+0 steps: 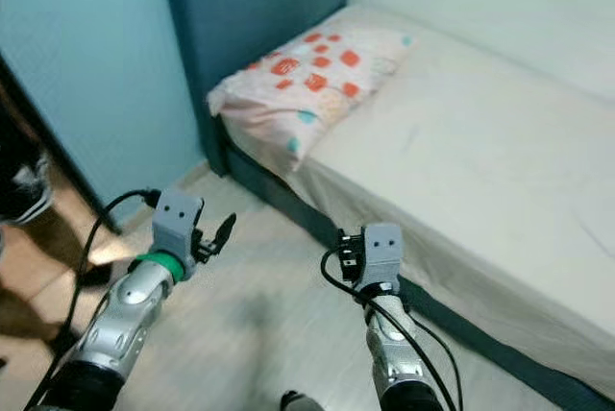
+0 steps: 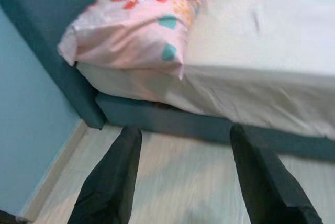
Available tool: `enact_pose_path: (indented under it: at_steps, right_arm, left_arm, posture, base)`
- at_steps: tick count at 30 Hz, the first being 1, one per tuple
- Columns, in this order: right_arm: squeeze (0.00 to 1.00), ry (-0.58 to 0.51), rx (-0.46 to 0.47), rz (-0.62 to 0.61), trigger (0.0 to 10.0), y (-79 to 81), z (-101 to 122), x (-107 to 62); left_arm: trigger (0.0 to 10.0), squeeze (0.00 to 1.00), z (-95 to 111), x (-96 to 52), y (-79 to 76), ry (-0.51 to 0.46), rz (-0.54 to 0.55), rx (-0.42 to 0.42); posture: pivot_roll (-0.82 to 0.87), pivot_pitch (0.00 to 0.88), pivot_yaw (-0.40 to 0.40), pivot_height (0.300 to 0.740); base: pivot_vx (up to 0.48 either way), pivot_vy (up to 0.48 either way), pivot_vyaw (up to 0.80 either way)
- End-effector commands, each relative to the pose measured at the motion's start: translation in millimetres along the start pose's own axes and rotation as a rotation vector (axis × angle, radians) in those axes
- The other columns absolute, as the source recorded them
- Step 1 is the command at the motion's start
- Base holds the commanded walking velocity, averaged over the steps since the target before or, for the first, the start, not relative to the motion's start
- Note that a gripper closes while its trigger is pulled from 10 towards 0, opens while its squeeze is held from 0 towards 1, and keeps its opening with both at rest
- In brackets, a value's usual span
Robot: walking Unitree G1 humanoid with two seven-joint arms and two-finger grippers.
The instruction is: Clean up the room
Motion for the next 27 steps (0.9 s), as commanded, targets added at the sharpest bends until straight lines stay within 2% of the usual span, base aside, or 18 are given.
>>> enact_pose_path:
  at_steps: [1, 9, 21, 24, 27]
  right_arm:
    - [0.00, 0.026, 0.003, -0.004, 10.0, -1.1, -6, -1.6]
    - [0.00, 0.014, 0.002, -0.007, 10.0, -3.3, -2, 1.4]
    - [0.00, 0.004, 0.003, 0.007, 10.0, 0.0, 1, 2.2]
    - [0.00, -0.010, -0.006, 0.082, 10.0, 14.1, 7, 8.5]
    - [0.00, -0.015, -0.011, 0.113, 10.0, 20.7, 10, 12.1]
  left_arm:
    - [10.0, 0.00, -4, 2.1, -2.4, 0.012, -0.007, 0.011]
    - [10.0, 0.00, 7, 7.1, 0.6, -0.017, 0.018, 0.009]
    - [10.0, 0.00, 4, 6.6, 13.5, -0.017, 0.091, 0.016]
    - [10.0, 0.00, -16, -6.9, 35.0, 0.024, 0.200, 0.084]
    - [10.0, 0.00, -25, -13.8, 44.2, 0.045, 0.242, 0.105]
  posture:
    - [-0.02, 0.066, 0.076, 0.740]
    - [-0.02, 0.069, 0.069, 0.740]
    - [0.00, 0.067, 0.039, 0.740]
    - [0.06, 0.067, -0.013, 0.740]
    - [0.09, 0.068, -0.035, 0.740]
  base:
    - [0.000, 0.000, -0.80]
    - [0.000, 0.000, -0.80]
    - [0.000, 0.000, -0.80]
    - [0.000, 0.000, -0.80]
    - [0.000, 0.000, -0.80]
Point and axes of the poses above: a point about 5 cm out from each wrist's last joint towards the gripper, its own x axis pointing out of the wrist towards the gripper, its own z axis along the axis of the wrist's last joint, y = z × x, the point moved 5 cm from there along x, pointing out of the wrist towards the gripper, and after that the axes turned 9 degrees about -x, right-handed, at the moved point
